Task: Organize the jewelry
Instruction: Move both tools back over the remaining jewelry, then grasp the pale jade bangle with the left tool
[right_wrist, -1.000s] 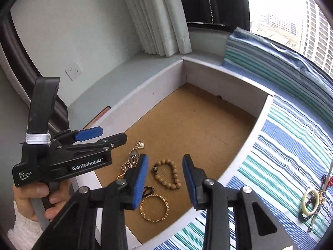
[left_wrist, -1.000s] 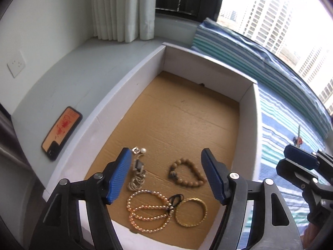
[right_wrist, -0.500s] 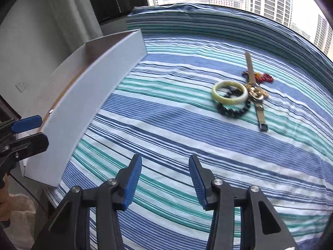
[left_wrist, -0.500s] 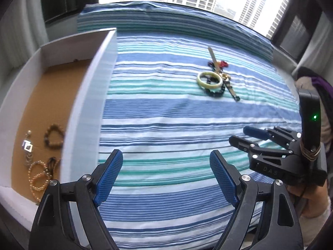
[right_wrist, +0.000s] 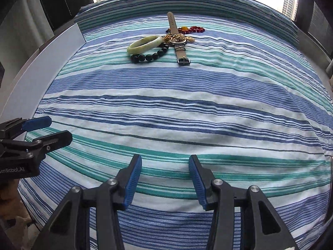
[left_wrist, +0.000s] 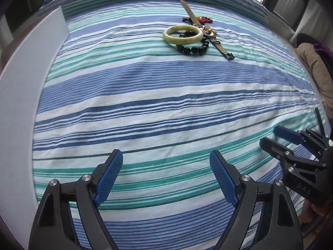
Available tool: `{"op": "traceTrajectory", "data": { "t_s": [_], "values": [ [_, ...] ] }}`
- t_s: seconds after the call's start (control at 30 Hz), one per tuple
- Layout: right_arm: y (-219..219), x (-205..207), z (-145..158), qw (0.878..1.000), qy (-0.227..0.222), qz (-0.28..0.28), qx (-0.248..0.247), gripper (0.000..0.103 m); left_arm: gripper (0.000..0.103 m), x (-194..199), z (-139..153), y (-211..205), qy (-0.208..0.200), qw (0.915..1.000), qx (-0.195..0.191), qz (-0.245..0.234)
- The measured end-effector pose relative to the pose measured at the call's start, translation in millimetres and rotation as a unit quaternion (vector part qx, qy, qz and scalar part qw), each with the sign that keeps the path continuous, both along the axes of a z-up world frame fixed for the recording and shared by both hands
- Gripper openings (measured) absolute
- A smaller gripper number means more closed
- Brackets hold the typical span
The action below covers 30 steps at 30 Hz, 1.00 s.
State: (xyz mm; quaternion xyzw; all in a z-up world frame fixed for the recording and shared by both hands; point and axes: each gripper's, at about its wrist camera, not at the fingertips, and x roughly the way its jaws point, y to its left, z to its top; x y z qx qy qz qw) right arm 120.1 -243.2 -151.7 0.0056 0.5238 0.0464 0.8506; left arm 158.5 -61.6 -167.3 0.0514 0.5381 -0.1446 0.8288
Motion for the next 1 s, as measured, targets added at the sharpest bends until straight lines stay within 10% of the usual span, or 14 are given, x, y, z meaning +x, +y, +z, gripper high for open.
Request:
{"op": "traceTrajectory", "data": {
  "t_s": [0.57,1.0],
  "values": [
    [-5.9,-0.8,7.3,0.999,-0.016,-0.008,0.029,0.048,0.088,123.9,48.3,-33.0,0.021,0.9935,-0.108,0.029],
    [-15.5,-7.9,10.2,0.999,-0.016,-0.011,0.049,0.048,0.043,182.3,14.5,-117.1,0.036,0.9961,0.027,-0.076]
  ]
}}
